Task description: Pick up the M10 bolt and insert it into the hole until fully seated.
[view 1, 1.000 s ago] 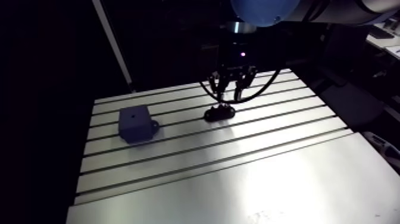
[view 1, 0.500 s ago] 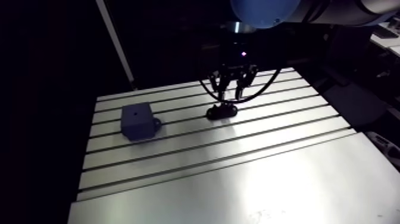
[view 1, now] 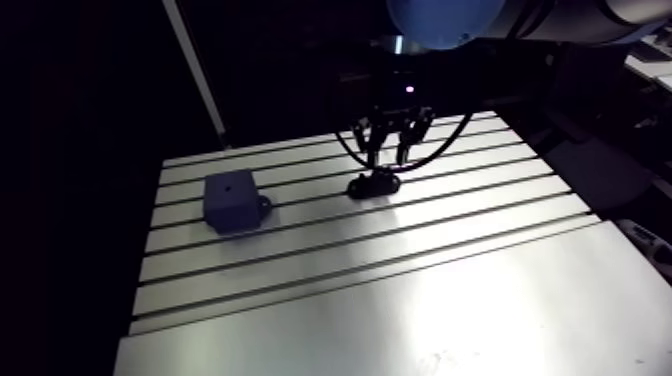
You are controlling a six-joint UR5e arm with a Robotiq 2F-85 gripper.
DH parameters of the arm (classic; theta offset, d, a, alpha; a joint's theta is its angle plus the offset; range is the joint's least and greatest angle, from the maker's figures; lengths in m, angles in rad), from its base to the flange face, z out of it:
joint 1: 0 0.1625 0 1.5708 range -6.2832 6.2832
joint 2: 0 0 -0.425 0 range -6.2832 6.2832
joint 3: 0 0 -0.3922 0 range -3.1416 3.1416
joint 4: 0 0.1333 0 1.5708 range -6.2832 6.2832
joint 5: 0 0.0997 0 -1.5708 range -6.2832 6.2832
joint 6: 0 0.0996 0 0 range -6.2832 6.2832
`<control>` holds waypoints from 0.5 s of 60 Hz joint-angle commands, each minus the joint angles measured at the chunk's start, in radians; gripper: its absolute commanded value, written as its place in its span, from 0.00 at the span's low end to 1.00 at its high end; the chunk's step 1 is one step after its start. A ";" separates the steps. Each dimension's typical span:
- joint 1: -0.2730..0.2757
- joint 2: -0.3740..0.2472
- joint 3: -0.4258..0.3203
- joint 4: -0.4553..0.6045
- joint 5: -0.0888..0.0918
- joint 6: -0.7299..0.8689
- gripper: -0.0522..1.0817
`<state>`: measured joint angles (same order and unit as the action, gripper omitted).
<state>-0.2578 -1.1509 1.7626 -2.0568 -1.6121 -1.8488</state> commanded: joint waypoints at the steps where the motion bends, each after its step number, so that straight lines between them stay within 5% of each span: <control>1: 0.000 0.006 0.005 -0.003 -0.002 0.001 0.44; 30: 0.000 0.012 0.010 -0.022 -0.002 0.001 0.45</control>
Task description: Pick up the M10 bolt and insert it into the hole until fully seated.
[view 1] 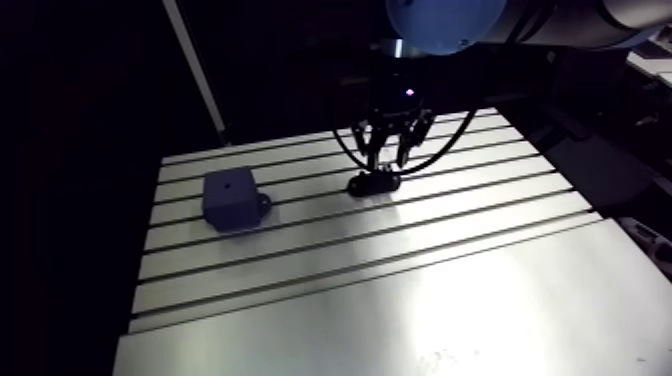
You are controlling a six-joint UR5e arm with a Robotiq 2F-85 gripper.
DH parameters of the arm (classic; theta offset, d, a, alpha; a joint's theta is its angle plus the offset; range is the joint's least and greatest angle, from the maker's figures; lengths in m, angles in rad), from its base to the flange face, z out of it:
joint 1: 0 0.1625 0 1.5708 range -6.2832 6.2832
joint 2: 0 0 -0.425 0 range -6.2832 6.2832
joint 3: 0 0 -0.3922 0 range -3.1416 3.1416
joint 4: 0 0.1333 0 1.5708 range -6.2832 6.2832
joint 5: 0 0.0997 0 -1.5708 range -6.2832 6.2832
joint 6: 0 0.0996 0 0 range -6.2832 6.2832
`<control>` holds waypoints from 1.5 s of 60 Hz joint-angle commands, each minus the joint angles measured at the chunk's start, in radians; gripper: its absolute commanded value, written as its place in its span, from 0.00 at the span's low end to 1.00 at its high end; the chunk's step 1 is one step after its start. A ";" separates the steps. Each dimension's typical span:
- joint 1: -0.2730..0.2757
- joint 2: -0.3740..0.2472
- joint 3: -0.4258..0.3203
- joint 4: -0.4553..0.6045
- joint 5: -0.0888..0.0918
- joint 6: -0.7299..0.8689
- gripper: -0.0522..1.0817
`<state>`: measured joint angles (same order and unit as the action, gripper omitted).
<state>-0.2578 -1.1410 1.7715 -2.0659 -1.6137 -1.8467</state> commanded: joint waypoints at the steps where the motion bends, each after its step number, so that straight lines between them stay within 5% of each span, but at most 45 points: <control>1: 0.000 0.003 0.001 -0.013 -0.001 0.000 0.46; 90: -0.002 0.013 -0.002 -0.011 -0.004 -0.003 0.56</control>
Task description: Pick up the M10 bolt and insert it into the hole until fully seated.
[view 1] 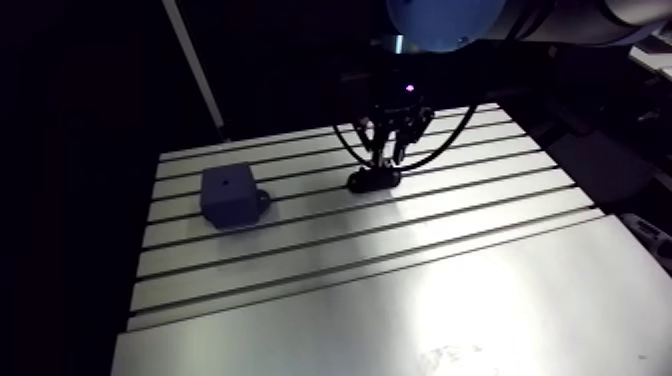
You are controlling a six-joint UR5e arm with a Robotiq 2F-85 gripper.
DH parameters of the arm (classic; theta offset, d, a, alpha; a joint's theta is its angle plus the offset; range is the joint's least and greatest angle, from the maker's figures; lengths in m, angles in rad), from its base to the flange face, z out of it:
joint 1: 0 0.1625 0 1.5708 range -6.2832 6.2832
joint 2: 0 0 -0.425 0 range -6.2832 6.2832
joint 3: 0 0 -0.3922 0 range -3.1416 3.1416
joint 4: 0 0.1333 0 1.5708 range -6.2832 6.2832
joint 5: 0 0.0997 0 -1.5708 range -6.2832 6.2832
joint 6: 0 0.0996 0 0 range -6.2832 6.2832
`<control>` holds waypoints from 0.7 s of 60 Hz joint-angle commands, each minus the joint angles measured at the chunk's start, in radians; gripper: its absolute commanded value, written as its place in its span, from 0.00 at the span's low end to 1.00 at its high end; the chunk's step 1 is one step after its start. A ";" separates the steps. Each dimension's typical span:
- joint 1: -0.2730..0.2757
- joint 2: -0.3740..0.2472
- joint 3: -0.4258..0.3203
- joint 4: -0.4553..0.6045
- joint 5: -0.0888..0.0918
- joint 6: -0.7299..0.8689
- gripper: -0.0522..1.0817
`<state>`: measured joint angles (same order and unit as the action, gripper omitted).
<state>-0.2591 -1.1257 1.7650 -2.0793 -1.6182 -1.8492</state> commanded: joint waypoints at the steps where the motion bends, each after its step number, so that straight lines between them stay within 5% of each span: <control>1: 0.000 -0.002 0.004 0.003 0.001 0.000 0.56; 42: 0.001 -0.001 0.004 0.005 0.002 0.000 0.60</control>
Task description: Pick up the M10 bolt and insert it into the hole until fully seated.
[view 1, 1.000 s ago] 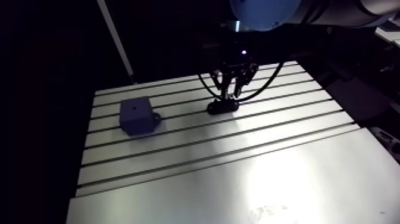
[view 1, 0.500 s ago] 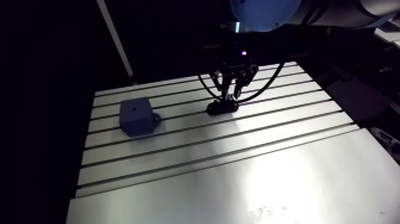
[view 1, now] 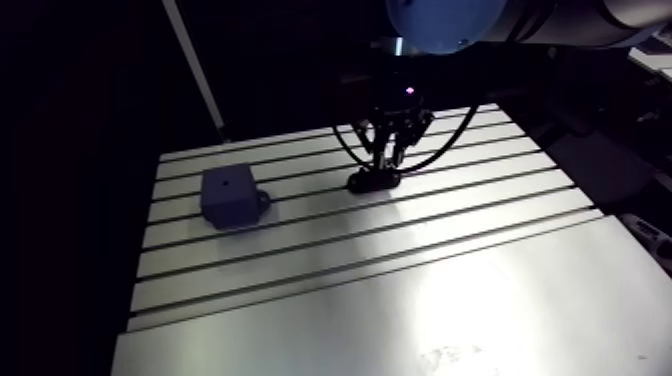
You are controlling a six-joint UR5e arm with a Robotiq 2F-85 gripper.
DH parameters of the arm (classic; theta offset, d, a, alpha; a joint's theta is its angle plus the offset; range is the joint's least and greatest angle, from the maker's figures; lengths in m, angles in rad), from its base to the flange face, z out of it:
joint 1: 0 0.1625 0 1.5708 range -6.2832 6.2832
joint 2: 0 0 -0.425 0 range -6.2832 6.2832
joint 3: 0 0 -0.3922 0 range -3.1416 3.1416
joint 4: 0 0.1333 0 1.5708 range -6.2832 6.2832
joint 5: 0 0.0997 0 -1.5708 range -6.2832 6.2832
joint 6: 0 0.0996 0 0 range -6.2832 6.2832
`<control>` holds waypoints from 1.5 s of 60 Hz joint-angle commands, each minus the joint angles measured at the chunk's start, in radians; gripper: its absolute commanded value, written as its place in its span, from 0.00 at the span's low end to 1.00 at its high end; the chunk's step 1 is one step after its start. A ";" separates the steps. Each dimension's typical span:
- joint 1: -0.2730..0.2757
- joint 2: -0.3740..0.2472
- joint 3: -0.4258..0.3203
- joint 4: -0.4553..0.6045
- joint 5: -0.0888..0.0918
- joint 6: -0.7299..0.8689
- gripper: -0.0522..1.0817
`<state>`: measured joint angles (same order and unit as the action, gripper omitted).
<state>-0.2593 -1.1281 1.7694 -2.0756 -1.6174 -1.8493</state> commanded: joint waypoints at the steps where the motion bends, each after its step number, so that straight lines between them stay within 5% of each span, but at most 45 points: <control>1: 0.001 0.001 0.000 0.001 0.001 0.000 0.60; 90: 0.002 0.001 0.002 0.004 0.007 -0.002 0.74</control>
<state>-0.2582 -1.1267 1.7719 -2.0726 -1.6138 -1.8497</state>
